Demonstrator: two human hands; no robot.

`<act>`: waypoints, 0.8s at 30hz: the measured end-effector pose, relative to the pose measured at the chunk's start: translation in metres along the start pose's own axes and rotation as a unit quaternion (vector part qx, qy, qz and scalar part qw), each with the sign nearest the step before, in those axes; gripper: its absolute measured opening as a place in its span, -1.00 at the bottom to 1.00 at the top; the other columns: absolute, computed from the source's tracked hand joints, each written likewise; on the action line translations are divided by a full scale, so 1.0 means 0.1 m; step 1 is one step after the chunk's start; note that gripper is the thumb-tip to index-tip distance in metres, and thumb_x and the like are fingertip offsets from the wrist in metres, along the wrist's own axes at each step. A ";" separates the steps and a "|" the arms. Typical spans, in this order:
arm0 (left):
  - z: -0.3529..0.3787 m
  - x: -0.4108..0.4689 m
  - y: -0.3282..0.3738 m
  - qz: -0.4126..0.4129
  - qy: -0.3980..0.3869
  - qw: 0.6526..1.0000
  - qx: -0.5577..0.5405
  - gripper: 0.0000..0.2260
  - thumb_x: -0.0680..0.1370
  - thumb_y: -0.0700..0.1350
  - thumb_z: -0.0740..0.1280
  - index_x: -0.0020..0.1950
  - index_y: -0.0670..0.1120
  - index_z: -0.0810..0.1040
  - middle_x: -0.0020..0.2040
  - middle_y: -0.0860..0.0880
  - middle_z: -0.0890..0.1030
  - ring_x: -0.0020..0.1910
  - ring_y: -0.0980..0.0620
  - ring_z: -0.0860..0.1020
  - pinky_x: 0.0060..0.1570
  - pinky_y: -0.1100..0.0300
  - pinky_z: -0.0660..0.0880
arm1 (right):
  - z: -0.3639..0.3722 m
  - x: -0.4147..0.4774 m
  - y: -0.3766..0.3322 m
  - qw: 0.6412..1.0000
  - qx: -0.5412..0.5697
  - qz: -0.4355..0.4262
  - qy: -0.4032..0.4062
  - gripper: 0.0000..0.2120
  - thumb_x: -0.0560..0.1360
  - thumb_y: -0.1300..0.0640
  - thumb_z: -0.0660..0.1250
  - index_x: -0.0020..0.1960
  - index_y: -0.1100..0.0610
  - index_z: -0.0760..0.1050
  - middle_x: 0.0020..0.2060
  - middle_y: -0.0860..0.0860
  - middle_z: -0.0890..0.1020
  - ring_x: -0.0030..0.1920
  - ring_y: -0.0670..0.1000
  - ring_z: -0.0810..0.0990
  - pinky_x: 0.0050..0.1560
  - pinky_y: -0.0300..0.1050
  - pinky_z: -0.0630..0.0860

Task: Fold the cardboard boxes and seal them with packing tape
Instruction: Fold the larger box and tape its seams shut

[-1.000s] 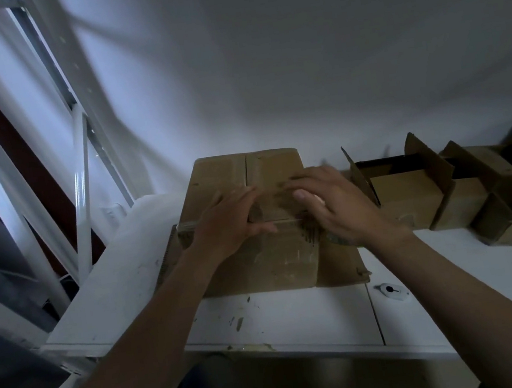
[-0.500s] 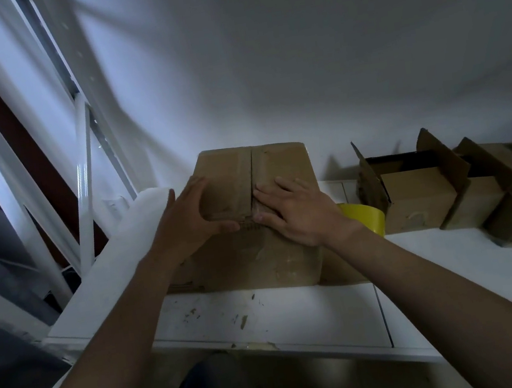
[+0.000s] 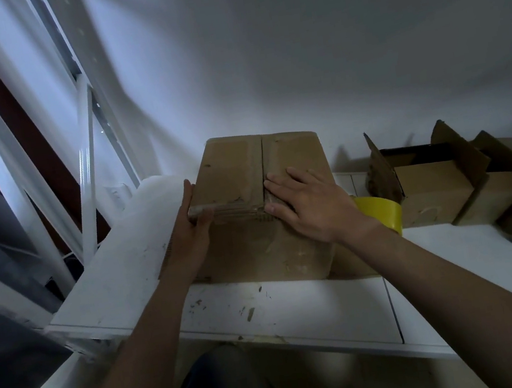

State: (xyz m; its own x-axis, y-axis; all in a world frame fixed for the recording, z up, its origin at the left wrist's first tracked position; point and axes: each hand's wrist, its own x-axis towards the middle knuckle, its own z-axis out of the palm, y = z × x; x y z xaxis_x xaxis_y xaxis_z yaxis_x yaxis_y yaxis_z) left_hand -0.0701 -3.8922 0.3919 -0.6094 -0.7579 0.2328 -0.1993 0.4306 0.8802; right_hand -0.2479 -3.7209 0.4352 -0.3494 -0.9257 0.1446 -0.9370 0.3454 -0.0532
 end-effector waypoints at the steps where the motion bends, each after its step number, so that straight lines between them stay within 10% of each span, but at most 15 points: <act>1: 0.00 -0.01 0.01 -0.002 0.003 1.000 0.016 -0.43 0.68 0.06 0.16 0.62 -0.16 0.15 0.56 -0.10 0.30 0.50 -0.04 0.29 0.20 0.69 0.02 | 0.00 0.00 -0.01 1.000 -0.003 0.000 0.000 -0.29 0.60 -0.38 -0.25 0.63 -0.09 0.13 0.61 -0.16 0.16 0.61 0.04 0.09 0.59 0.10 0.06; 4: -0.02 -0.03 0.01 -0.008 0.003 0.999 0.034 -0.50 0.70 -0.05 0.13 0.63 -0.11 0.13 0.59 -0.12 0.26 0.54 -0.09 0.25 0.34 0.43 -0.02 | 0.00 0.00 -0.02 1.000 -0.006 0.003 0.000 -0.30 0.60 -0.37 -0.25 0.63 -0.09 0.13 0.61 -0.16 0.16 0.61 0.04 0.09 0.59 0.10 0.06; 7: -0.06 0.00 0.01 -0.049 -0.032 0.998 0.026 -0.30 0.59 0.30 0.10 0.60 -0.13 0.26 0.51 -0.16 0.39 0.49 -0.17 0.35 0.51 0.00 0.16 | 0.00 0.00 -0.02 1.000 -0.011 0.002 -0.003 -0.28 0.59 -0.38 -0.27 0.63 -0.08 0.11 0.62 -0.15 0.15 0.61 0.05 0.09 0.59 0.11 0.05; 15: -0.18 0.05 0.18 -0.157 -0.149 0.976 0.039 -0.23 0.55 0.41 -0.04 0.48 -0.11 0.43 0.41 -0.32 0.45 0.42 -0.33 0.40 0.45 -0.23 0.30 | 0.00 0.01 -0.03 1.000 -0.003 0.007 -0.008 -0.30 0.61 -0.37 -0.23 0.64 -0.07 0.09 0.62 -0.14 0.14 0.62 0.04 0.07 0.59 0.11 0.05; 20: -0.14 0.07 0.14 -0.169 -0.041 0.977 0.127 -0.14 0.52 0.48 0.08 0.66 -0.03 0.03 0.65 -0.15 0.08 0.62 -0.20 0.06 0.55 -0.26 0.01 | -0.09 -0.03 -0.02 0.998 0.058 -0.001 -0.012 -0.33 0.63 -0.36 -0.07 0.64 -0.07 0.09 0.61 -0.12 0.19 0.58 0.05 0.12 0.56 0.08 0.11; 24: -0.04 0.01 0.25 -0.027 0.094 0.969 0.227 -0.39 0.65 0.19 0.19 0.61 -0.08 0.18 0.63 -0.13 0.16 0.63 -0.16 0.06 0.57 -0.25 -0.08 | -0.26 -0.15 0.09 0.996 0.072 -0.045 -0.022 -0.44 0.65 -0.26 0.09 0.61 -0.12 0.19 0.57 -0.14 0.27 0.48 0.04 0.21 0.42 0.00 0.20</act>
State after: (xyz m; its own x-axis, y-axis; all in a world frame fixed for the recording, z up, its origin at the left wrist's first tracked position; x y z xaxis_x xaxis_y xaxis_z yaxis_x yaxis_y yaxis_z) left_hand -0.0728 -3.8838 0.4160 -0.4478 -0.8422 0.3004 -0.5697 0.5277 0.6300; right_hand -0.2512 -3.6996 0.4580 -0.2616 -0.9586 0.1126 -0.9536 0.2387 -0.1833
